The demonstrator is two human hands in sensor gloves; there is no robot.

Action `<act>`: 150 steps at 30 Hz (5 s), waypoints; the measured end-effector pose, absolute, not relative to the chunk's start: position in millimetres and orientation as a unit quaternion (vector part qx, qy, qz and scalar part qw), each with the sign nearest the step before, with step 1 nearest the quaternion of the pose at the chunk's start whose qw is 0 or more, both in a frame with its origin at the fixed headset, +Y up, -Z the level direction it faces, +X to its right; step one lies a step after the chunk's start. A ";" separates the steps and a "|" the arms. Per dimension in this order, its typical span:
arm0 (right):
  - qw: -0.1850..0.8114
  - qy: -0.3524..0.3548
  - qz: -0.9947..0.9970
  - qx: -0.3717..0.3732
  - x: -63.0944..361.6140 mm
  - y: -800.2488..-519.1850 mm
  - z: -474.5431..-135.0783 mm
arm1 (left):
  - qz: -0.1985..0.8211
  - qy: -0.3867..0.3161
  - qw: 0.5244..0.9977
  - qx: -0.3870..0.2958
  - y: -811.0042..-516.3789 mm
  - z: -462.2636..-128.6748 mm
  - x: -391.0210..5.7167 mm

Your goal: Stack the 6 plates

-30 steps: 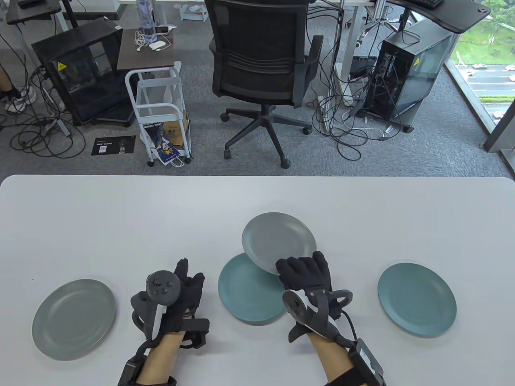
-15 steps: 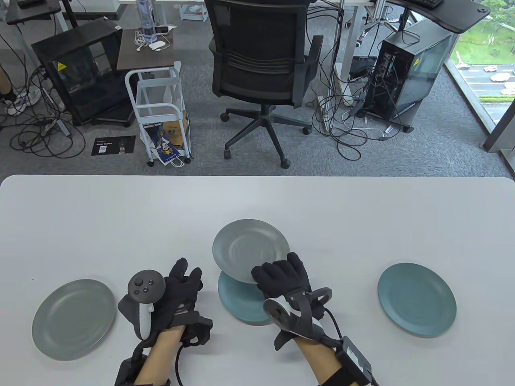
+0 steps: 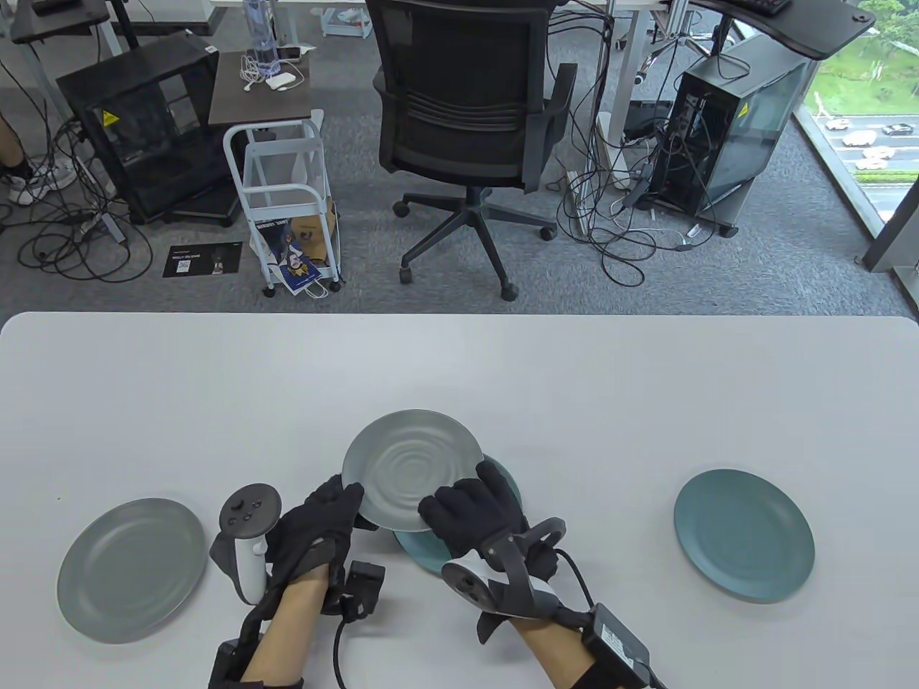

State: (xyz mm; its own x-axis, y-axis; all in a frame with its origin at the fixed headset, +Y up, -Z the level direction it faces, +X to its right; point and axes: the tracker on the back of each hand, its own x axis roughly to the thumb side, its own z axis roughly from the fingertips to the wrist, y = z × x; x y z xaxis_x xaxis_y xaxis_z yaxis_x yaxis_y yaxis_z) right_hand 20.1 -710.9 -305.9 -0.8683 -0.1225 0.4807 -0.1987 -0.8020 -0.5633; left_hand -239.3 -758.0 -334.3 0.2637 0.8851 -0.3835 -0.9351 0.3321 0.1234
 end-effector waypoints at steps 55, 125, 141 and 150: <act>0.019 -0.168 0.984 0.055 143.2 -733.3 -358.6 | 0.468 0.145 0.862 -0.131 -764.3 -339.4 -204.1; 0.006 -0.190 0.914 -0.359 280.1 -740.2 -343.7 | 0.300 0.176 0.937 -0.011 -751.0 -327.6 -201.5; -0.060 -0.278 0.944 -0.165 200.7 -731.7 -351.0 | 0.328 0.181 0.927 -0.001 -749.8 -328.4 -209.3; -0.067 -0.294 0.949 -0.086 165.9 -726.7 -348.7 | 0.333 0.182 0.925 -0.002 -750.3 -328.6 -211.0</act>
